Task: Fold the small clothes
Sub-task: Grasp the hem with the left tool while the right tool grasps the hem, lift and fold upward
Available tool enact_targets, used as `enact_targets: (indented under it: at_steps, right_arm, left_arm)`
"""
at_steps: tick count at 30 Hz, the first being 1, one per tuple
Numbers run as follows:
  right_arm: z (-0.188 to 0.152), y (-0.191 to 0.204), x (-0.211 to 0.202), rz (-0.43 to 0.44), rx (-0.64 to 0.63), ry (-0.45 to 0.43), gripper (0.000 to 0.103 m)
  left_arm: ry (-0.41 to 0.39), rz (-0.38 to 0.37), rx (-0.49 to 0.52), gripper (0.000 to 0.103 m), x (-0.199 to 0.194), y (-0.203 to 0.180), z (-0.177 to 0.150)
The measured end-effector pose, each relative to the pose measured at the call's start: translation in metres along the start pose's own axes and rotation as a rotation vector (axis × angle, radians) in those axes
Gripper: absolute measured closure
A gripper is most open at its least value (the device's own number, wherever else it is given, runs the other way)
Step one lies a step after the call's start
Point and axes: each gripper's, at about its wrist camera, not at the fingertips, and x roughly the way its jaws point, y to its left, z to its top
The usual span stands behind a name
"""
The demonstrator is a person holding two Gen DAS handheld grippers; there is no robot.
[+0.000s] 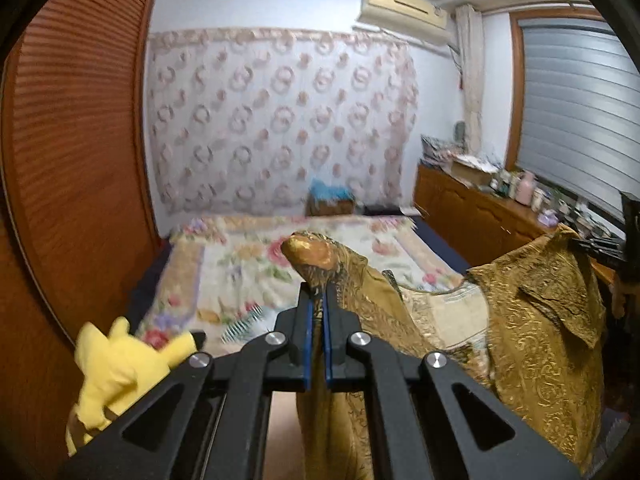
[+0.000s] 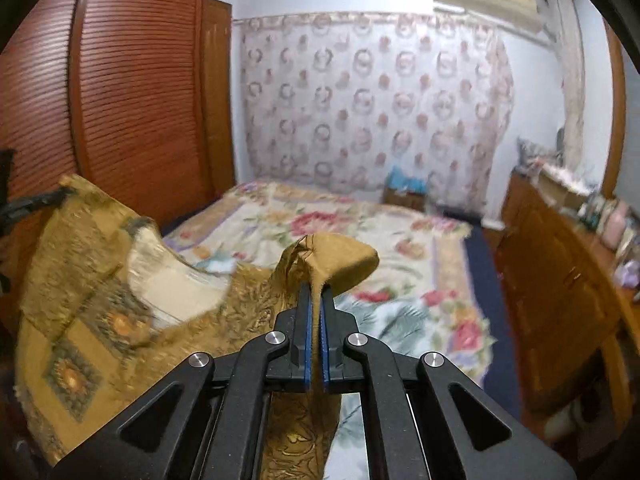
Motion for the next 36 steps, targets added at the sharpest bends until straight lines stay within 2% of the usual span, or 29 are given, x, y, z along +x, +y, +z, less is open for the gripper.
enact_targets:
  at_steps: [3,6,13,18,27,31,36]
  right_arm:
    - [0.023,-0.014,0.021,-0.098,-0.01,0.031,0.103]
    - [0.027,-0.027,0.041,-0.152,0.014,0.065,0.103]
    - [-0.019,-0.016,0.038,-0.103,0.005,0.103,0.103]
    - [-0.061,0.007,0.007,-0.039,-0.009,0.101,0.103]
    - [-0.129,0.036,-0.086,0.055,0.036,0.06,0.103]
    - [-0.164,0.046,-0.119,0.091,0.069,0.083,0.103]
    - [-0.209,0.05,-0.14,0.122,0.155,0.174,0.103]
  left_arm:
    - [-0.014,0.055,0.006,0.101,0.016,0.008,0.023]
    - [0.011,0.083,0.005,0.101,0.037,0.015,0.027]
    - [0.072,0.037,0.041,0.101,0.032,0.008,-0.022]
    - [0.087,0.008,0.051,0.101,0.002,-0.004,-0.054]
    - [0.068,-0.038,0.053,0.101,-0.093,-0.014,-0.116]
    - [0.076,-0.033,0.021,0.101,-0.123,-0.015,-0.146]
    - [0.155,-0.057,-0.031,0.101,-0.151,-0.016,-0.2]
